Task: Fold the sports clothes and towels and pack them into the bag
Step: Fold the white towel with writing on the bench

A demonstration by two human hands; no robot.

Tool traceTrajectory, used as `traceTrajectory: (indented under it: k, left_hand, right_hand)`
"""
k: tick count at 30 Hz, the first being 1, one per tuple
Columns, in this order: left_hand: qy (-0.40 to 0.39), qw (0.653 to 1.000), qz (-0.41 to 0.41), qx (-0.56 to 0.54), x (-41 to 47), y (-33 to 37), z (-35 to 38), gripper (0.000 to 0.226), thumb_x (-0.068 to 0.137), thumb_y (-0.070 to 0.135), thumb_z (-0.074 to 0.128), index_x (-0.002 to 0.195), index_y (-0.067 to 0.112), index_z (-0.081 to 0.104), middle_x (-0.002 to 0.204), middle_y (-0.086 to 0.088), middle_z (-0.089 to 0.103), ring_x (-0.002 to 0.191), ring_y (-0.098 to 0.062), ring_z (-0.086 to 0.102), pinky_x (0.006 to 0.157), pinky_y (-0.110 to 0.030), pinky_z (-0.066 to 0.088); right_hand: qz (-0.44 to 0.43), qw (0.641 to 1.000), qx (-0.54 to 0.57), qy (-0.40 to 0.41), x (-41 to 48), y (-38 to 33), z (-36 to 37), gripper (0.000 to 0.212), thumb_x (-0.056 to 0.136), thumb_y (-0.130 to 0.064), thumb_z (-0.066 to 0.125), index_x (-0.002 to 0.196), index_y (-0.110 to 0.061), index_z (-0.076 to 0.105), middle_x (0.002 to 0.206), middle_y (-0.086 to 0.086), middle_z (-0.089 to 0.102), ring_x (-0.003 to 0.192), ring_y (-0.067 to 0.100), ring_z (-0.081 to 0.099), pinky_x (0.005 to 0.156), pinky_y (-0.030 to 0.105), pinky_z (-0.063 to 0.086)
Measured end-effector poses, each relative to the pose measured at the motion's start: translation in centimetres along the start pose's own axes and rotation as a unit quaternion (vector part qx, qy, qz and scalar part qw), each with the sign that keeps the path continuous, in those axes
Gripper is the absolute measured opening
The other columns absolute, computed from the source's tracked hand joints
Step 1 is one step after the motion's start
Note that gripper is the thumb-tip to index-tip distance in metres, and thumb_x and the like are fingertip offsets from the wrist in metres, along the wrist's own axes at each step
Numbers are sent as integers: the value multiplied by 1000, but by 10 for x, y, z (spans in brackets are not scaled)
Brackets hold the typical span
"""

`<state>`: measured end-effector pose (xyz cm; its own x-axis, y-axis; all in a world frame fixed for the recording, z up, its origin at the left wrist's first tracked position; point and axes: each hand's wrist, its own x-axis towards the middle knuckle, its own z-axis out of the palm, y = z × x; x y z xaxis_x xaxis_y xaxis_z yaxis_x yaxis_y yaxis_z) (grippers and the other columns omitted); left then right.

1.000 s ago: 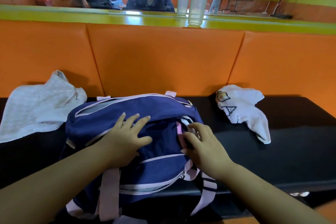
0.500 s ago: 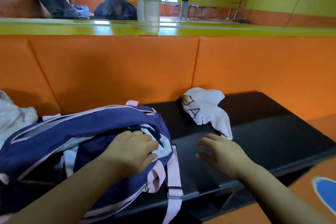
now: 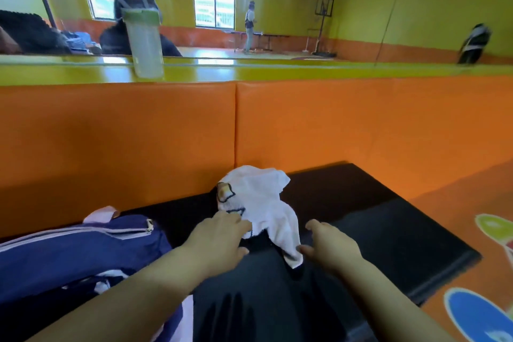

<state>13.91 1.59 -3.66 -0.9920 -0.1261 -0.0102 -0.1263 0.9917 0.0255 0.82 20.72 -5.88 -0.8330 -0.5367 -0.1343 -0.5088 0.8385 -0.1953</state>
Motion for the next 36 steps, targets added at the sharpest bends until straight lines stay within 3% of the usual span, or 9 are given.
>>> traceTrajectory:
  k: [10,14,18,22,26,28,30,33,36]
  left_hand:
    - [-93,992,-74,40,99,-14,48,71,98,40,39,151,25,-6,158,-1,3,143,-35,1,115,-46,17]
    - [-99,985,-96,104,101,-10,54,62,92,32,51,146,20,22,134,-2,45,120,-26,48,100,-37,37]
    - [-94,985,-69,127,88,-1,39,45,89,41,51,128,23,39,120,0,56,108,-24,56,80,-34,40]
    - [-119,987,-107,29,62,14,23,59,69,50,58,124,32,46,89,1,61,81,-18,59,68,-27,43]
    - [76,996,-27,25,30,37,-11,37,51,65,49,79,42,48,76,11,49,58,-15,53,56,-33,50]
    - [87,995,-4,-43,16,43,-27,33,66,60,50,98,61,43,103,11,56,78,-19,61,65,-39,52]
    - [10,988,-15,-152,8,40,-38,68,81,49,57,141,48,23,140,8,39,122,-19,46,97,-34,42]
    - [54,982,34,-179,4,39,-69,94,75,47,68,144,50,5,139,8,19,128,-21,21,106,-35,31]
    - [51,979,76,-184,2,47,-98,94,53,64,67,138,46,32,139,13,16,127,-18,13,108,-39,26]
  right_hand:
    - [4,997,73,-34,40,5,38,40,89,-40,55,115,-12,45,119,5,49,103,23,52,71,30,37]
    - [-5,992,119,-33,42,8,48,8,87,-23,52,85,-17,47,102,5,58,89,23,56,56,27,35]
    - [-9,993,119,15,37,26,32,29,84,-17,51,62,-26,34,87,-1,49,78,22,51,49,22,28]
    - [-11,982,169,81,20,35,-11,12,86,-19,53,85,-24,64,96,3,57,83,20,55,63,28,41]
    - [-52,950,273,139,-6,30,-55,22,86,-8,56,94,-24,69,94,-5,66,88,10,63,79,32,53]
    - [-96,929,319,162,-23,24,-82,22,85,-3,60,88,-22,70,88,-4,71,85,6,66,79,30,55]
    - [-151,916,326,178,-41,18,-108,22,84,-3,64,82,-23,71,84,-6,70,82,1,64,75,20,52]
    - [-231,905,297,197,-71,8,-144,39,82,-3,68,74,-41,68,81,-16,66,79,-6,60,69,8,43]
    - [-281,898,264,213,-102,1,-170,35,83,-3,67,75,-37,71,84,-12,66,81,4,64,73,19,48]
